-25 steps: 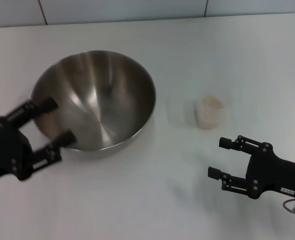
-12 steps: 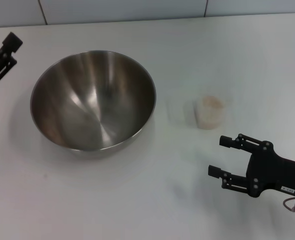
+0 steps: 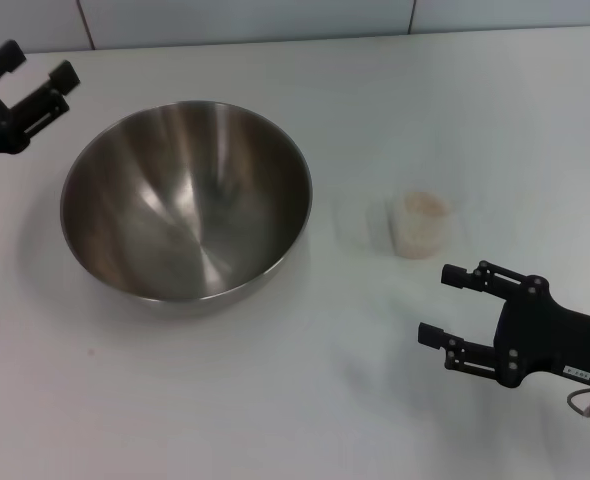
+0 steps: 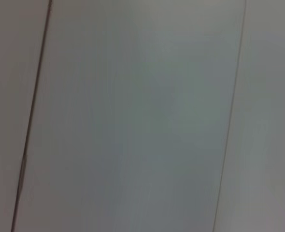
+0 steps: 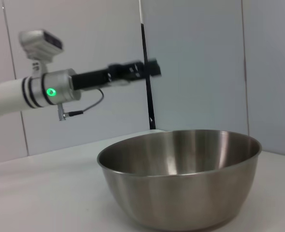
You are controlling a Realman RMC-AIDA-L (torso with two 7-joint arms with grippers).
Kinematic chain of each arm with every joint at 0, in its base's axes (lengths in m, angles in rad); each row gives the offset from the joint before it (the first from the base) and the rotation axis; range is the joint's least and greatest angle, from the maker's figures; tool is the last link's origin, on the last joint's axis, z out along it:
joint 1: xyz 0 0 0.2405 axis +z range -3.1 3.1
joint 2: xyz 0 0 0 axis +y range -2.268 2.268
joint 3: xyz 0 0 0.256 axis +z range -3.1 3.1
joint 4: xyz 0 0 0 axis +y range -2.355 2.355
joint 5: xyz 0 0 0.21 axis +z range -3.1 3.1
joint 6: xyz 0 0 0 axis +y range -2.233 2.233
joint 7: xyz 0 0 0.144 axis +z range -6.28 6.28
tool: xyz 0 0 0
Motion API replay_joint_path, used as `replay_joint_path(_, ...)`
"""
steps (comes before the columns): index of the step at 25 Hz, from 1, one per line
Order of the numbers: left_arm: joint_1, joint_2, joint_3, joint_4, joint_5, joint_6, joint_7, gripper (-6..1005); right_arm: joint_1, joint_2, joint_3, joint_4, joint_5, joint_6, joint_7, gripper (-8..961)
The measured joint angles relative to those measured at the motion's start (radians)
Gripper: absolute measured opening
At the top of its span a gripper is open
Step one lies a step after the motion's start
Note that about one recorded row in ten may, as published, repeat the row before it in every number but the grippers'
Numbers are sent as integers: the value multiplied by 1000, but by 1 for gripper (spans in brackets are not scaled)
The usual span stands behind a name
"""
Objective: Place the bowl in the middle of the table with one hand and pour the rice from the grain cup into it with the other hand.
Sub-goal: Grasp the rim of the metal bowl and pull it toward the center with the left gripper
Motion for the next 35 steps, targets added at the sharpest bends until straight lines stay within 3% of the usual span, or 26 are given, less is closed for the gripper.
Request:
replay_joint_path(1,0,0,0,0,0,0,0,799,1,0,0,0,1,0,0,758)
replay_joint_path(3,11,0,110,113,53,-119,-151,799,2,0,0,-1,2,2,1,758)
replay_joint_path(7,19,1,153,172,99,-162,-240,799,7,0,2,-2,3,7,2,758)
replay_joint_path(9,25,3,216,302,258,-218,-440,800,9,0,3,-2,3,8,3,758)
replay_joint_path(10,25,3,216,302,258,-218,-440,800,10,0,3,-2,3,8,4,758)
replay_joint_path(11,20,3,227,347,341,-223,-527,800,10,0,4,-2,3,8,4,758)
replay_joint_path(15,20,3,227,347,341,-223,-527,800,11,0,12,-2,4,9,4,758)
replay_joint_path(17,-5,4,258,450,535,-201,-745,800,11,0,15,-2,4,9,4,758)
replay_joint_path(27,-97,7,292,528,824,-124,-974,799,11,-1,16,-2,4,9,2,758)
replay_joint_path(35,-126,7,293,529,885,-103,-1012,799,10,-2,16,-2,4,8,-1,758)
